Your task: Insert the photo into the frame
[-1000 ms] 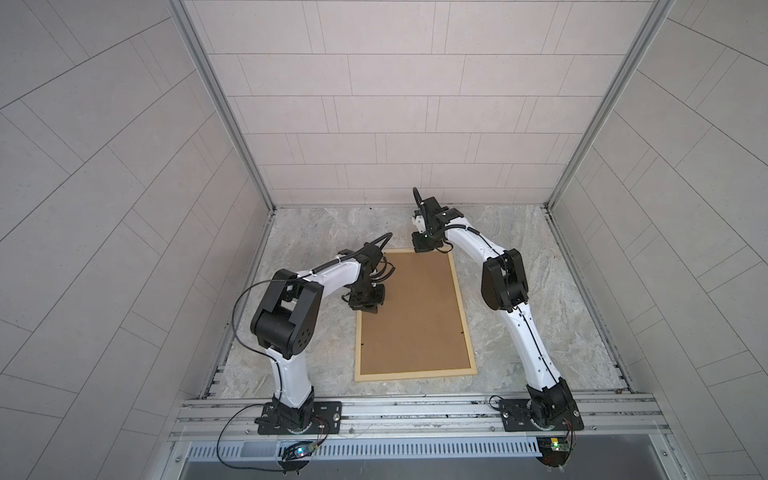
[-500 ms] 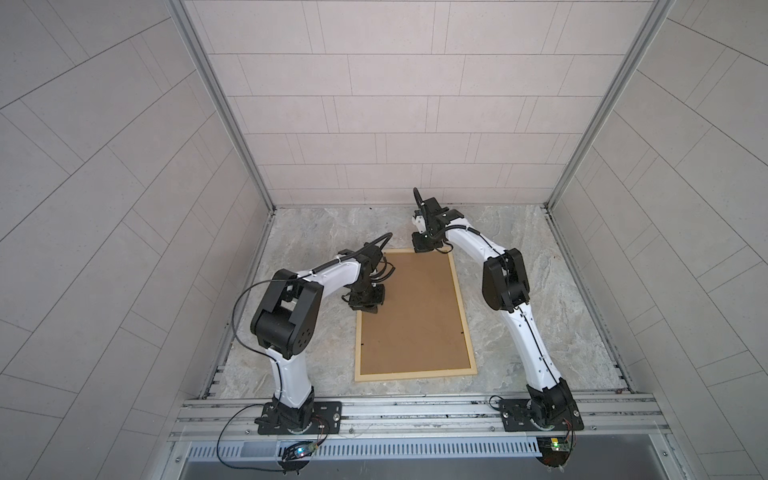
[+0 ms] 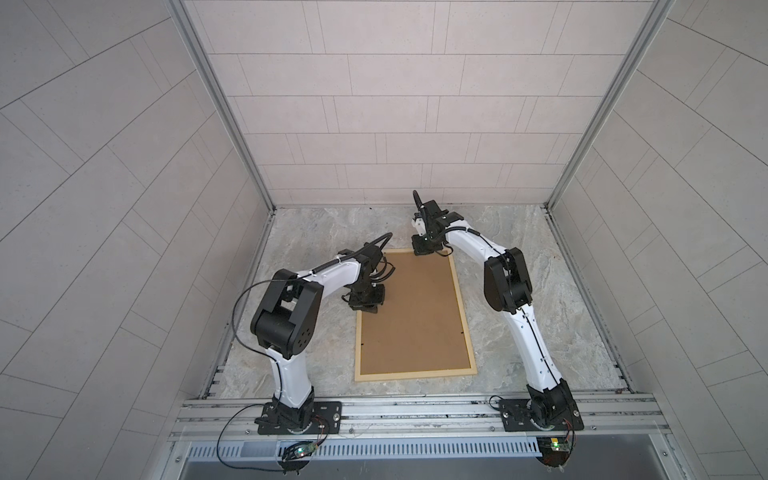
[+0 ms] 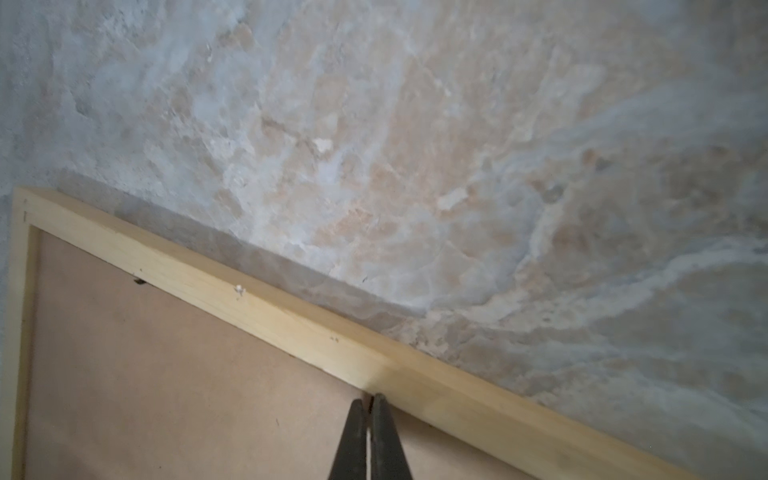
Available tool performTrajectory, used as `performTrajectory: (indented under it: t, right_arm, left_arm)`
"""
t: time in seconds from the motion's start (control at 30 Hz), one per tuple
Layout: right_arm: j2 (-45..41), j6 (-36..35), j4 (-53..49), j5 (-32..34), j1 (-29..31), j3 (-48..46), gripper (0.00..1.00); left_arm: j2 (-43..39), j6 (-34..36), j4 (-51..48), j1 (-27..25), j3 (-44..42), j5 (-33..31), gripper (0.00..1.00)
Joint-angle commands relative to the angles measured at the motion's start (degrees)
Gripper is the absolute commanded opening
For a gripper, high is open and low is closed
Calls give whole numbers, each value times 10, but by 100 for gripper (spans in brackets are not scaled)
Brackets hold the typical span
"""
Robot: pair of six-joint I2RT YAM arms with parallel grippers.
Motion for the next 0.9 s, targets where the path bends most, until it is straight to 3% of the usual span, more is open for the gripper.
performTrajectory:
  t: [0.0, 0.17, 0.3, 0.43, 0.53, 0.63, 0.87]
  right_arm:
    - [31, 10, -48, 12, 9, -43, 0]
    - [34, 16, -42, 15, 8, -45, 0]
    - [42, 13, -61, -2, -3, 8, 0]
    - [24, 2, -92, 0, -10, 81, 0]
    - [-21, 2, -86, -2, -14, 82, 0]
    - [-85, 7, -58, -3, -14, 26, 0]
    - [-275, 62, 101, -3, -18, -261, 0]
  left_arm:
    - [9, 3, -4, 3, 4, -12, 2]
    - [7, 3, -4, 3, 3, -13, 2]
    - [3, 2, 2, 9, 16, -2, 2]
    - [5, 0, -4, 33, 77, 17, 2]
    - [14, -1, -14, 46, 144, 7, 1]
    - [44, -2, -20, 53, 219, -11, 1]
    - [155, -12, -18, 57, 377, -33, 1]
